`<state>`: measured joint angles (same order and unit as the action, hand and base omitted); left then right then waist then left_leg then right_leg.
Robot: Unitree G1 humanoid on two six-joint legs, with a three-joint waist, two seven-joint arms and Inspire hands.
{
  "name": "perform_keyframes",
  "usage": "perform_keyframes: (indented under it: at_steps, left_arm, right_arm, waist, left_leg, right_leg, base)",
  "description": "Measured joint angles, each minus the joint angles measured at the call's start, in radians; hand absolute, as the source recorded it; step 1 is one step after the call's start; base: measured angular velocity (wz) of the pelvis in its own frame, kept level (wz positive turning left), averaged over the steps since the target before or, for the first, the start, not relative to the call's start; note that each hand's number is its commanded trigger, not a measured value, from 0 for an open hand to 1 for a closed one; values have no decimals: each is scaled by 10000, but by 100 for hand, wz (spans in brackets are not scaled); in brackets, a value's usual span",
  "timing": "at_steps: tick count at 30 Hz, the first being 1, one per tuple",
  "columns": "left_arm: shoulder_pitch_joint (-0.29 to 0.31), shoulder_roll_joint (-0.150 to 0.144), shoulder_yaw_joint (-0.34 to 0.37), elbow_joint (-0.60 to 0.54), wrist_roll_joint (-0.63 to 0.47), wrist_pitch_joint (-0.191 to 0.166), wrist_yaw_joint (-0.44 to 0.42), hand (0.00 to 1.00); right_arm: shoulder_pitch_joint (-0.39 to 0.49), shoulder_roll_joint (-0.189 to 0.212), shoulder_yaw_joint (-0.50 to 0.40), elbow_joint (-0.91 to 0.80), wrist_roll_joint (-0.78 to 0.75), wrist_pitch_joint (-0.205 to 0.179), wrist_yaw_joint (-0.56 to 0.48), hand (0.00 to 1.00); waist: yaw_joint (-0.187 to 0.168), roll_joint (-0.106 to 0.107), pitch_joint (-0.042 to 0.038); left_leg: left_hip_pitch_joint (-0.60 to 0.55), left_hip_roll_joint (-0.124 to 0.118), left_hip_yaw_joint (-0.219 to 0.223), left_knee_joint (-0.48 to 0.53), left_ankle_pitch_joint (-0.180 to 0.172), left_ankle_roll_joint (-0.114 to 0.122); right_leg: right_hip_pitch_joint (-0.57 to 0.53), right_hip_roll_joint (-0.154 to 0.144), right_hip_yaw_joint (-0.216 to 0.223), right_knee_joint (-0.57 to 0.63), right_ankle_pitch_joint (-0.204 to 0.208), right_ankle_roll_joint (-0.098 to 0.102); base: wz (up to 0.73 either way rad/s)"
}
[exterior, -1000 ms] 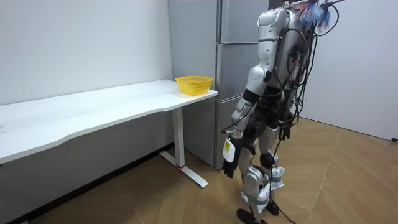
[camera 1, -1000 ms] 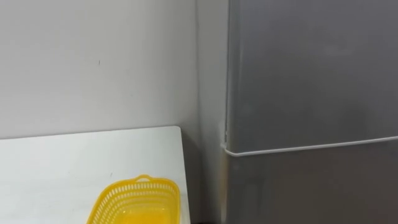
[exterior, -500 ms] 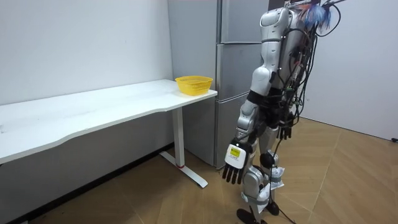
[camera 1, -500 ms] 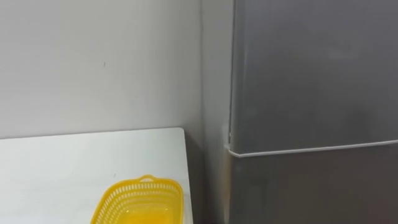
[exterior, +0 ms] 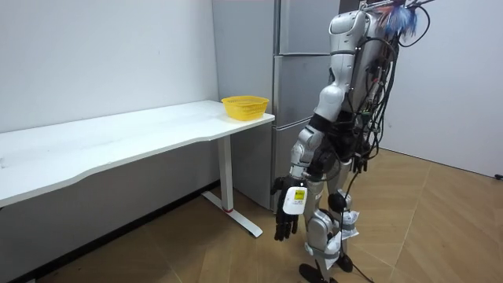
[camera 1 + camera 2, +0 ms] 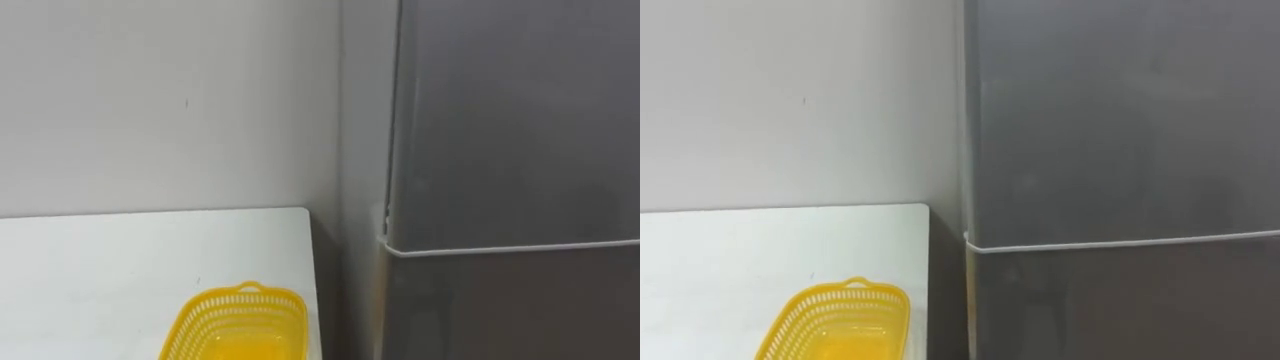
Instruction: Retrieve from the upper fridge
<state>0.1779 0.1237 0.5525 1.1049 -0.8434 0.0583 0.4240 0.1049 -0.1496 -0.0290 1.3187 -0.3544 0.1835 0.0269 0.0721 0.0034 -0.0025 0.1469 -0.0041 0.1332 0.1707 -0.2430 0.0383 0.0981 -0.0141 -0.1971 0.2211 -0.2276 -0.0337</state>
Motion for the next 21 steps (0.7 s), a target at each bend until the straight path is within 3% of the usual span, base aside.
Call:
perform_keyframes:
  at_steps: [4,12,16,18,21]
  left_arm:
    - [259,6,275,-1331,-954,-558,1402,0]
    - [559,22,211,-3565,-879,-1658,3827,0]
    - [597,38,102,-4870,1153,-2406,5208,0]
    - [535,105,79,-5482,1944,-2537,5666,0]
    - [455,446,-197,-6413,2712,-2704,6167,0]
  right_arm:
    - [162,-52,-52,-289,-33,-197,-221,0]
    - [223,-87,-150,-796,-403,-639,-451,0]
    - [296,-148,-147,-903,-446,-877,-695,0]
    - [328,-153,-143,-973,-436,-971,-719,0]
    - [338,-155,-95,-1067,-346,-1003,-866,0]
  waist:
    - [335,78,-103]
    - [406,138,-119]
    - [420,166,-108]
    - [306,166,-106]
    - [321,205,-116]
  left_leg:
    - [-23,-9,-2,-7,5,0]
    - [-47,-28,-62,-20,4,6]
    - [-60,-39,-99,-11,6,8]
    - [-162,-99,-381,24,-8,28]
    - [-251,-129,-564,120,-8,31]
  right_leg:
    - [-93,-10,-16,19,0,2]
    - [-68,-15,-6,29,-3,10]
    - [-125,-23,-9,118,-6,11]
    - [-134,-47,-87,126,-39,26]
    - [-100,-52,-221,-11,-22,37]
  base:
    - [0]
    - [0]
    - [1]
    - [15]
    - [13]
